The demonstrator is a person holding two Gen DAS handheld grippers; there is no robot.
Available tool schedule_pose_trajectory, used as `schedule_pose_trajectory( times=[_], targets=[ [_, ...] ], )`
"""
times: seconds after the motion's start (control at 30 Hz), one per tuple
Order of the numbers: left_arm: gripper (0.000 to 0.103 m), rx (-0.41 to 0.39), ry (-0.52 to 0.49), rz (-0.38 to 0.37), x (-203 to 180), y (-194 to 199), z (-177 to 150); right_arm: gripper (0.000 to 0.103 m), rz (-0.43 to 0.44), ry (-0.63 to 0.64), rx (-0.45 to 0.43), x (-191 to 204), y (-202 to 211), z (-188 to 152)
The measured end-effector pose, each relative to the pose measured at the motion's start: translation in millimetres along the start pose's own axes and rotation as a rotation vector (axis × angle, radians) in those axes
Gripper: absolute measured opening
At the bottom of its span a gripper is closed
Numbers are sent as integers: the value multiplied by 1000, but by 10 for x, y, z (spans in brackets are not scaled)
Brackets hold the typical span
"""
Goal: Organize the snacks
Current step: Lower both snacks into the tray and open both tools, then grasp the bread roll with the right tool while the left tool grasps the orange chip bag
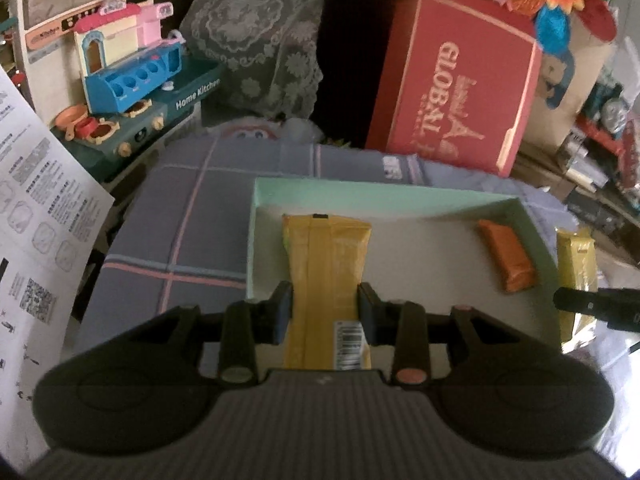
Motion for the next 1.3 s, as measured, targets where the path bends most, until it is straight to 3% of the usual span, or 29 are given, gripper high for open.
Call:
schedule_pose_trajectory(
  times=[0.33, 0.37, 0.4, 0.47, 0.5, 0.57, 0.93, 1.3],
  targets=[
    [37, 69, -35, 66, 5, -437, -64, 53, -20, -31, 86, -208, -539, -82],
    [46, 67, -41, 80, 1, -436, -80, 59, -20, -33, 88, -218, -549, -86],
    [54, 61, -45, 95, -9, -422, -91, 80, -15, -38, 89, -225, -553, -88],
    [94, 36, -49, 113, -43, -341, -110, 103, -11, -52, 50, -227, -463, -91],
    [103, 17, -47, 116, -59, -289, -124, 103, -9, -53, 20, -217, -396, -97],
    [103, -9, -42, 120, -91, -184, -156, 103, 3, -53, 7, -204, -314, -108],
    [103, 13, 1, 83, -110, 210, -582, 103, 78, -118, -41, -87, 202, -469],
    [103, 42, 23, 98, 41, 513, -1266, 103, 50, -7, -69, 342, 546, -970]
  ],
)
Point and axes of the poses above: each gripper's, at about its wrist camera, not at the fingertips, and y roughly against the way its jaws point, x to its left, z to its top, the point moved 5 cm from there along -y, roughly the way its jaws point, and after that the axes turned 11 degrees about x, right-handed, at the moved point
